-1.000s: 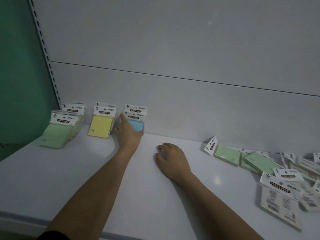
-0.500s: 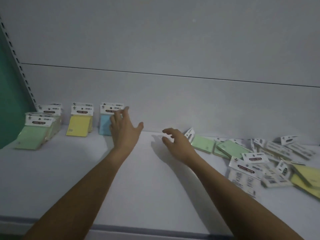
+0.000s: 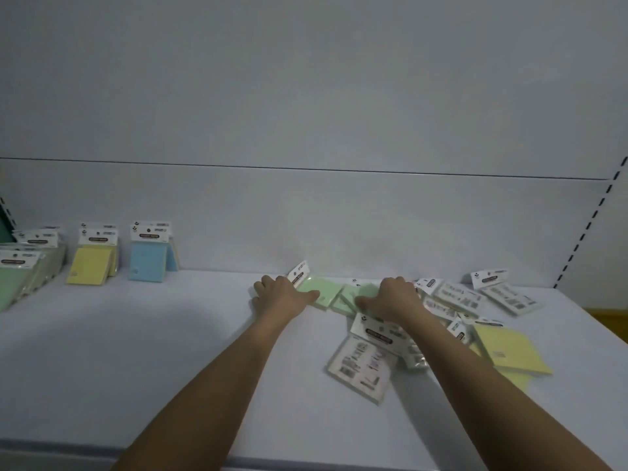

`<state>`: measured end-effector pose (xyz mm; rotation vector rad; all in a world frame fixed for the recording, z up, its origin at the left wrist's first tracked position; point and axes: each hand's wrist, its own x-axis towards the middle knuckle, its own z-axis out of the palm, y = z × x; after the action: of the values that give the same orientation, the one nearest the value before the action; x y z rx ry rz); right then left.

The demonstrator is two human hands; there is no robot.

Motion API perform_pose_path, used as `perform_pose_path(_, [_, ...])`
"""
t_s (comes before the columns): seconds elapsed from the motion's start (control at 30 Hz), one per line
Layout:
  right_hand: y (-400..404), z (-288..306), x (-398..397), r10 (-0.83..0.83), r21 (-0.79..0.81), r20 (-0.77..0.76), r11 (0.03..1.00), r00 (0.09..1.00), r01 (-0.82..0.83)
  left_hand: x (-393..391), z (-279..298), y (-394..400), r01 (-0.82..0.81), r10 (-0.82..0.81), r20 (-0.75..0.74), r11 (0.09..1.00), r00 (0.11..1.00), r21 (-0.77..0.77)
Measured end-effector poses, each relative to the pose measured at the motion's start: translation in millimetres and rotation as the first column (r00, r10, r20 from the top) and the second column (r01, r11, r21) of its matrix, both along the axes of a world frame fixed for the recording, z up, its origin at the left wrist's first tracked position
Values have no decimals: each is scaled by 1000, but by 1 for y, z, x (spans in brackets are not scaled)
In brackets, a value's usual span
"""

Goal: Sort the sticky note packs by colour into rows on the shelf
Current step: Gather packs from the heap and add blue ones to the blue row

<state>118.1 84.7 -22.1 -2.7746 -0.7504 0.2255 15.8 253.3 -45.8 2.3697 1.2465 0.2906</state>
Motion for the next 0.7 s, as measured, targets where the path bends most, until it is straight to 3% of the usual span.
perform_pose_path(0.13, [-15, -4, 0, 4, 109, 72, 994, 997, -12, 14, -2, -14, -55, 55, 35, 998, 998, -22])
perform_pose_path(0.27, [-18, -12, 6, 45, 63, 63, 997, 997, -48, 18, -6, -24, -69, 80, 205, 996, 975, -60])
perform_pose_path(0.37, [-21, -11, 7, 122, 68, 11, 990, 992, -123, 12, -3, -26, -10, 178, 557, 956, 812, -292])
perform_pose_path(0.43, [-22, -8, 9, 197, 135, -11, 972, 980, -194, 7, 0, -26, 54, 284, 681, 902, 675, -429])
perform_pose_path(0.53, [-17, -7, 5, 277, 266, 31, 924, 960, -275, -4, 4, -24, 108, 351, 706, 850, 615, -516])
perform_pose_path(0.6, [-14, -4, 2, 262, 374, -25, 897, 965, -234, -15, 6, -23, 167, 349, 702, 816, 621, -553])
perform_pose_path(0.7, [-14, 1, 5, 171, 306, -145, 944, 974, -120, -31, 8, -19, 161, 354, 684, 807, 638, -568])
